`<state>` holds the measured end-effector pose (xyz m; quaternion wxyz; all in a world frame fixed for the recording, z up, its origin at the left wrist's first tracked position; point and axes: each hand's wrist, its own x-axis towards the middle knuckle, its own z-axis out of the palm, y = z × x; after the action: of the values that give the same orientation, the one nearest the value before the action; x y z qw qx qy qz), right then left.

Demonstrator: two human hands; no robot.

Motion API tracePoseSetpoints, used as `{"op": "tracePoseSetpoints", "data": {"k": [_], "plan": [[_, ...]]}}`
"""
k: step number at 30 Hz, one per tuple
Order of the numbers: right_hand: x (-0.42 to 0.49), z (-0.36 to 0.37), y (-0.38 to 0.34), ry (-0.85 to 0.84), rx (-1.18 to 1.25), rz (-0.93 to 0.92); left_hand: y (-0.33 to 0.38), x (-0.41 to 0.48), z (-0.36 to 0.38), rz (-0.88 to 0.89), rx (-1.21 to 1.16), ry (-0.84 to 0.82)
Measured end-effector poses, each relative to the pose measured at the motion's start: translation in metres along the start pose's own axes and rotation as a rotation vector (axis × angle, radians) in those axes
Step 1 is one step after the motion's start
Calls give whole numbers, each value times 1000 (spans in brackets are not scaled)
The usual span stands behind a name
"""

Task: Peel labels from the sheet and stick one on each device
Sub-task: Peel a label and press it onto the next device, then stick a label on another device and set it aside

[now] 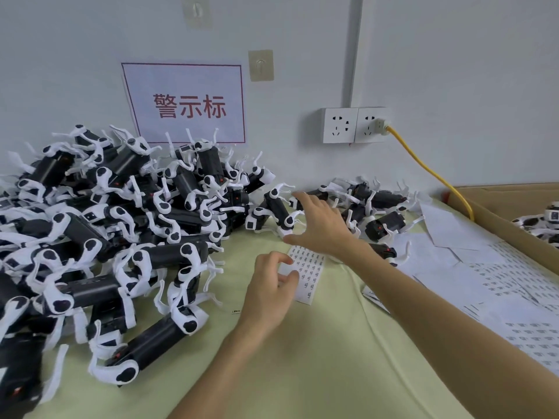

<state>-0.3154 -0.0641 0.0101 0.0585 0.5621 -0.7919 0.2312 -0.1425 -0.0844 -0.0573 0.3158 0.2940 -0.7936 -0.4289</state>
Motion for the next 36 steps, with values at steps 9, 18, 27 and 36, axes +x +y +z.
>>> {"op": "tracePoseSetpoints", "data": {"k": [9,18,27,36], "plan": [[43,33,-5,-128,-436,25,1,-5,-1,40,41,-10],[52,42,-9,-82,-185,82,4,-5,-3,51,67,-21],[6,-27,-35,25,940,355,3,-2,1,16,-6,85],[-88,-13,-30,-72,1698,284,7,-1,-8,437,62,351]]}}
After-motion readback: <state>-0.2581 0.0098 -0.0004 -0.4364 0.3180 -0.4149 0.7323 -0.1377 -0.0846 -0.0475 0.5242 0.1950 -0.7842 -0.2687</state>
